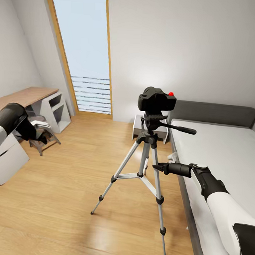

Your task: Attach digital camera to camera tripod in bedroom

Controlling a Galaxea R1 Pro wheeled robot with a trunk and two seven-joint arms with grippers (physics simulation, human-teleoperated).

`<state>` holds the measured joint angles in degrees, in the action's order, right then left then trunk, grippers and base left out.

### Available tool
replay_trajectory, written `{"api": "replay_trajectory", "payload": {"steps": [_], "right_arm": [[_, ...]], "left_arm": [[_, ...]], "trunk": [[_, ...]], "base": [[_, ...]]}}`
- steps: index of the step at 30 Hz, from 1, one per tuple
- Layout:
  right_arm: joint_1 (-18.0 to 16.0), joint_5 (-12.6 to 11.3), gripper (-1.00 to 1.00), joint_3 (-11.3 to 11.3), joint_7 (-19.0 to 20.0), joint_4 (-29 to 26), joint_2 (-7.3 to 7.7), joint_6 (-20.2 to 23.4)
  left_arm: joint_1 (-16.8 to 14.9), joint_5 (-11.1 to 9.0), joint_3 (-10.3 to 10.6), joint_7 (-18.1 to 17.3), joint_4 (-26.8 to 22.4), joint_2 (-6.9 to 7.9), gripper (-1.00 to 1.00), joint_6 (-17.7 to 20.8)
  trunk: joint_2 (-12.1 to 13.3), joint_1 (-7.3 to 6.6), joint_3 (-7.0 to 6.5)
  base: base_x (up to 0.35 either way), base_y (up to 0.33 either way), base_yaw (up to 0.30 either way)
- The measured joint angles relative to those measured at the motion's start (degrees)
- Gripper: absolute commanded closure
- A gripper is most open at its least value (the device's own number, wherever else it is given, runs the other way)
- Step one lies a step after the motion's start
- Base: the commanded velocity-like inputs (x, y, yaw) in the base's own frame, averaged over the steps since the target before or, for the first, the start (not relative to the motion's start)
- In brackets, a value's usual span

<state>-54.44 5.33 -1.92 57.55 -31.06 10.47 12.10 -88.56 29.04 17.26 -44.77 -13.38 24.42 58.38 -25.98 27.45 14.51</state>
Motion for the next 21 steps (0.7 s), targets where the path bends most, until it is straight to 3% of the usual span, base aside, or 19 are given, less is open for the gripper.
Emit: {"api": "replay_trajectory", "payload": {"steps": [3,6,11,12,13,14,16,17,19,21], "right_arm": [[0.00,0.04,1.00,-0.01,0.00,-0.02,0.00,-0.01],[0.01,0.04,1.00,-0.01,0.00,-0.01,0.00,-0.01],[0.00,0.00,1.00,0.02,0.00,-0.02,0.00,0.02],[0.01,-0.03,1.00,0.04,0.00,-0.03,0.00,0.04],[0.00,0.04,1.00,-0.01,0.00,-0.06,0.00,0.03],[0.00,-0.04,1.00,0.03,-0.02,-0.02,0.00,0.04],[0.01,0.00,1.00,0.02,-0.01,-0.03,0.00,0.04],[0.01,-0.02,1.00,0.02,-0.02,-0.05,0.00,0.06],[0.01,-0.03,1.00,0.04,-0.01,-0.06,0.00,0.09],[0.01,-0.01,1.00,0.04,-0.01,-0.06,0.00,0.10]], "left_arm": [[0.03,-0.72,-0.64,3.05,7.31,1.10,-1.00,-0.90],[1.05,-4.01,-0.48,4.63,10.92,2.55,-1.00,-2.79],[8.63,-14.82,-0.48,5.69,12.84,4.29,-1.00,-8.01],[11.31,-18.74,-0.37,5.86,13.01,4.47,-1.00,-9.61],[12.91,-20.82,-0.40,5.93,13.07,4.53,-1.00,-10.51],[15.60,-24.64,-0.39,5.96,13.16,4.56,-1.00,-12.32],[18.40,-28.30,-0.54,5.85,13.21,4.50,-1.00,-14.48],[20.81,-31.57,-0.60,5.79,13.25,4.41,-1.00,-16.50],[24.48,-36.02,-0.62,5.69,13.32,4.23,-1.00,-19.30],[27.07,-38.71,-0.70,5.70,13.34,4.01,-1.00,-20.52]], "trunk": [[0.01,0.00,-0.01],[0.00,0.00,-0.01],[0.01,0.00,0.00],[0.00,0.00,0.00],[0.02,0.01,0.00],[0.00,0.00,0.00],[0.01,0.00,0.00],[0.01,0.00,0.01],[0.00,0.00,0.01],[0.01,0.00,0.00]], "base": [[0.000,0.000,0.000],[0.000,0.000,0.000],[0.000,0.000,0.000],[0.000,0.000,0.000],[0.000,0.000,0.000],[0.000,0.000,0.000],[0.000,0.000,0.000],[0.000,0.000,0.000],[0.000,0.000,0.000],[0.000,0.000,0.000]]}}
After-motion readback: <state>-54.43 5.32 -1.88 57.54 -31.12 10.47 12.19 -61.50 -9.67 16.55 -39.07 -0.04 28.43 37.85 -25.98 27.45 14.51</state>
